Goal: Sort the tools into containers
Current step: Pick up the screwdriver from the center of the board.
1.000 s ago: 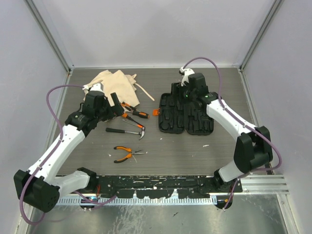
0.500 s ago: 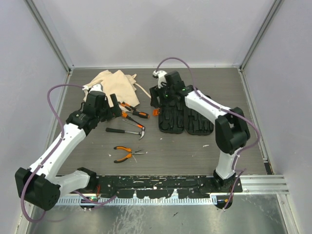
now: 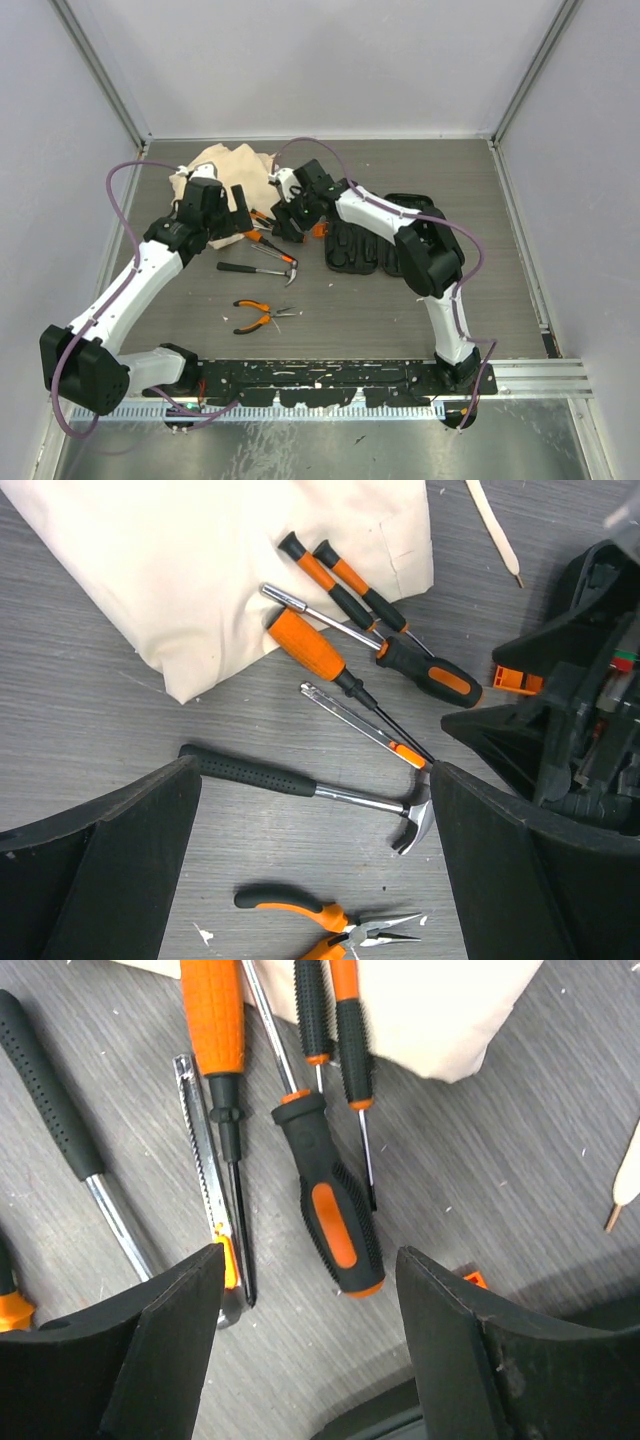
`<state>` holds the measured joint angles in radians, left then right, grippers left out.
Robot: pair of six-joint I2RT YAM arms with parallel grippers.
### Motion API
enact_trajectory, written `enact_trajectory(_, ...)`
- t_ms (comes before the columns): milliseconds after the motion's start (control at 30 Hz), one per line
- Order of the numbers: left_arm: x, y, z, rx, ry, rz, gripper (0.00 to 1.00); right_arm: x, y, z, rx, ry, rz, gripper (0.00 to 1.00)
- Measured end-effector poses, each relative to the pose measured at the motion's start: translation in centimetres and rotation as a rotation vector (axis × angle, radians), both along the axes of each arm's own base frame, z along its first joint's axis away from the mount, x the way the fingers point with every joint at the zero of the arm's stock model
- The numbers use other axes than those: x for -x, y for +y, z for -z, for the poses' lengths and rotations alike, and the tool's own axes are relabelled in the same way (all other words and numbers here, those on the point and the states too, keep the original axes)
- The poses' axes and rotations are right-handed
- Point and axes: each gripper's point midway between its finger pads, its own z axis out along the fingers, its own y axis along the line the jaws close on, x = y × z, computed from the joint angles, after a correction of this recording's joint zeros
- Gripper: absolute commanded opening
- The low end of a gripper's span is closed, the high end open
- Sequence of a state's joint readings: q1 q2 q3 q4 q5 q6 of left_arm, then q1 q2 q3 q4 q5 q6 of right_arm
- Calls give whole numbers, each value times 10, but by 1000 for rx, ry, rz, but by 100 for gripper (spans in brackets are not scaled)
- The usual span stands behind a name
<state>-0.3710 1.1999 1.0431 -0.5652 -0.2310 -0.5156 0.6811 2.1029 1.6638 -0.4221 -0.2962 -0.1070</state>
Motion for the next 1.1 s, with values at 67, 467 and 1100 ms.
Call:
enact_trajectory(67, -2, -1, -2, 1, -11, 7, 98, -4, 2, 4, 22, -5, -19, 71)
enact_trajectory(467, -9, -8, -9, 15, -53, 46, 98, -2, 2, 35, 160, 19, -119, 63)
enact_trajectory(1100, -12, -14, -4, 23, -43, 71, 98, 0, 6, 53, 219, 9, -143, 34)
